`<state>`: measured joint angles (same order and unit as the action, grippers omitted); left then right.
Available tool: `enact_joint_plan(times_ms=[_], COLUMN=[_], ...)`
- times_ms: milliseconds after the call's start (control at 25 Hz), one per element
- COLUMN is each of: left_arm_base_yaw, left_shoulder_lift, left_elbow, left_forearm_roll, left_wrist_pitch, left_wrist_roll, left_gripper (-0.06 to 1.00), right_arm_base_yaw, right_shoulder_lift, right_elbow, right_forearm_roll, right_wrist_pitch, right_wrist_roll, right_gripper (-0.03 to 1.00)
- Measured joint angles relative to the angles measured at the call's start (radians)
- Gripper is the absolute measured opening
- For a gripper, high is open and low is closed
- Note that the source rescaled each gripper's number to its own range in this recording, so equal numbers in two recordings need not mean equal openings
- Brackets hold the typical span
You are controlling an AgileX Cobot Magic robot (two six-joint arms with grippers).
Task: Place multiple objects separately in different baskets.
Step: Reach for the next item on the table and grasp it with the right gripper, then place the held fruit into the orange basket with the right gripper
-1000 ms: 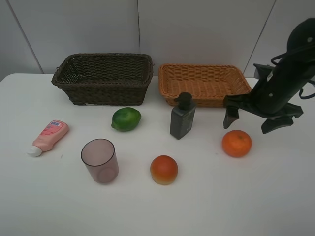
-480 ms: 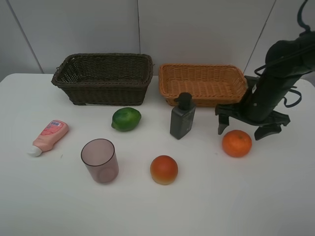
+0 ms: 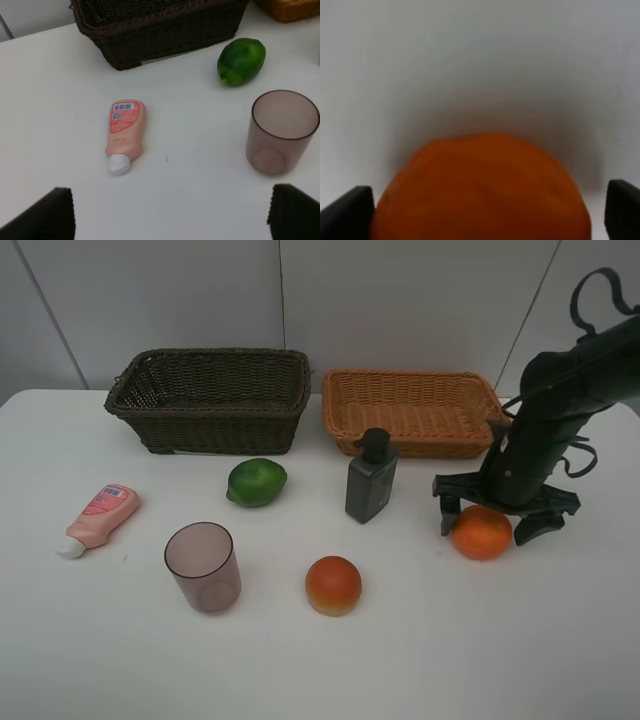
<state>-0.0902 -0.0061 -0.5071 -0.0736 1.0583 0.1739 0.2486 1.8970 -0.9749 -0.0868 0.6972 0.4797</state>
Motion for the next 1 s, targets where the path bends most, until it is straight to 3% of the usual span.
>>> enact_joint_plan(times_ms=[440, 520, 560, 640, 1000], left_arm_base_yaw=[0.000, 0.000, 0.000, 0.000, 0.000], left_shoulder_lift=[0.000, 0.000, 0.000, 0.000, 0.000], left_elbow=[0.000, 0.000, 0.000, 0.000, 0.000], left_forearm_roll=[0.000, 0.000, 0.000, 0.000, 0.000], left_wrist_pitch=[0.000, 0.000, 0.000, 0.000, 0.000], left_wrist_roll=[0.000, 0.000, 0.000, 0.000, 0.000], left_gripper=[1.00, 1.00, 1.00, 1.00, 1.00], right_arm_base_yaw=[0.017, 0.018, 0.018, 0.025, 0.029], right_shoulder_lift=[0.038, 0.041, 0.041, 0.041, 0.041], right_elbow=[0.000, 0.000, 0.000, 0.000, 0.000], right_forearm_roll=[-0.006, -0.009, -0.015, -0.019, -0.016], right_wrist_pitch=[-0.014, -0.011, -0.010, -0.008, -0.011], right_wrist_roll=[0.000, 0.000, 0.000, 0.000, 0.000], right_gripper=[0.98, 0.93, 0.86, 0.61, 0.61])
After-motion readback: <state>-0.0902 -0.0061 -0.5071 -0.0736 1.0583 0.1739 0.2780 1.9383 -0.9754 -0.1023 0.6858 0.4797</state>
